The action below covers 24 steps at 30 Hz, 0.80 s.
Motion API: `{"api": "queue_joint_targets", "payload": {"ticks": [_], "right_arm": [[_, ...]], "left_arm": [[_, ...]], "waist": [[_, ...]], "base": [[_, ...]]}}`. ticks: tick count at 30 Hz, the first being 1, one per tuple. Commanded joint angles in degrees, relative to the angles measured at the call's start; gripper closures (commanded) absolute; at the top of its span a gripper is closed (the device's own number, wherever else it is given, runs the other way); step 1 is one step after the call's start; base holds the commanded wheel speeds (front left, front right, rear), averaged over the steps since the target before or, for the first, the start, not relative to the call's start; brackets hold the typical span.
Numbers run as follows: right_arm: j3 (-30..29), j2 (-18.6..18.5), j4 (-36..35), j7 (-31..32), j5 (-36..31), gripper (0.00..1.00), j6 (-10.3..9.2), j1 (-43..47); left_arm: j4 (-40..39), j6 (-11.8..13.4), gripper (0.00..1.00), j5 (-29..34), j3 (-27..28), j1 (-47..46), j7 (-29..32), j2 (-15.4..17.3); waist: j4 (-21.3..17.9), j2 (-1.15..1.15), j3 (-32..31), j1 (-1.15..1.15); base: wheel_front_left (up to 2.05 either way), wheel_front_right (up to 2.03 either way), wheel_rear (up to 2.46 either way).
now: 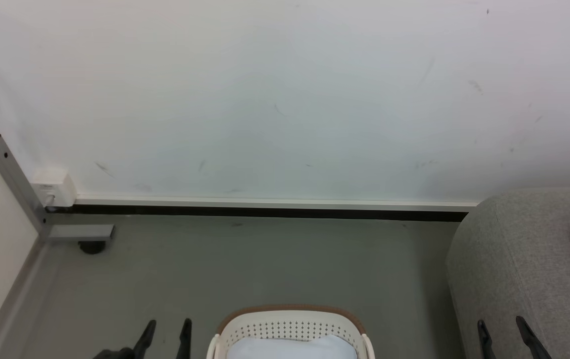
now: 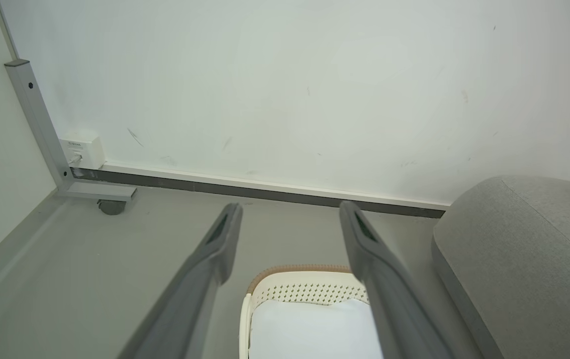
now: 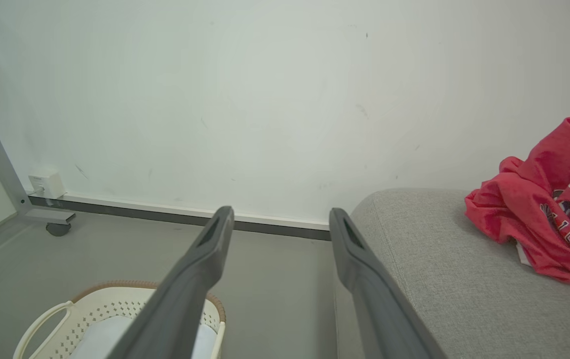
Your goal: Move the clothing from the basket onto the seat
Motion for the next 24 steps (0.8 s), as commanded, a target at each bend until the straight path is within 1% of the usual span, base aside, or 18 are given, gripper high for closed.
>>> {"api": "queue_joint_targets", "payload": {"ticks": [1, 5, 6, 10, 24], "right_arm": [[-0.4, -0.1, 0.2, 0.0, -0.1, 0.0, -0.15, -0.2], [-0.7, -0.1, 0.4, 0.0, -0.1, 0.0, -0.14, -0.5], [-0.5, 0.0, 0.3, 0.0, 0.0, 1.0, 0.0, -0.1], [-0.3, 0.3, 2.3, 0.0, 0.2, 1.0, 0.0, 0.5], [-1.5, 0.2, 1.9, 4.2, 16.2, 1.0, -0.02, -1.9]], "left_arm": [[0.3, -0.4, 0.0, 1.4, 0.7, 0.8, 0.0, -0.5], [1.2, -1.7, 0.0, 2.5, 2.1, 0.8, 0.0, -1.5], [1.2, -1.8, 1.0, 2.2, 2.0, 0.3, 0.0, -1.6], [3.3, -2.0, 1.0, 2.2, 1.7, 1.3, 0.1, -1.9], [1.7, -2.7, 1.0, -12.2, 4.8, -0.3, 4.2, -2.4]], "waist": [[0.0, 0.0, 0.0, 0.01], [0.1, 0.0, -0.1, 0.01], [0.1, 0.0, -0.1, 0.01], [0.1, 0.0, -0.1, 0.01], [-0.4, 0.0, 0.5, 0.01]], "base": [[0.0, 0.0, 0.0], [0.0, 0.0, 0.0], [0.0, 0.0, 0.0], [0.0, 0.0, 0.0], [0.0, 0.0, 0.0]]}}
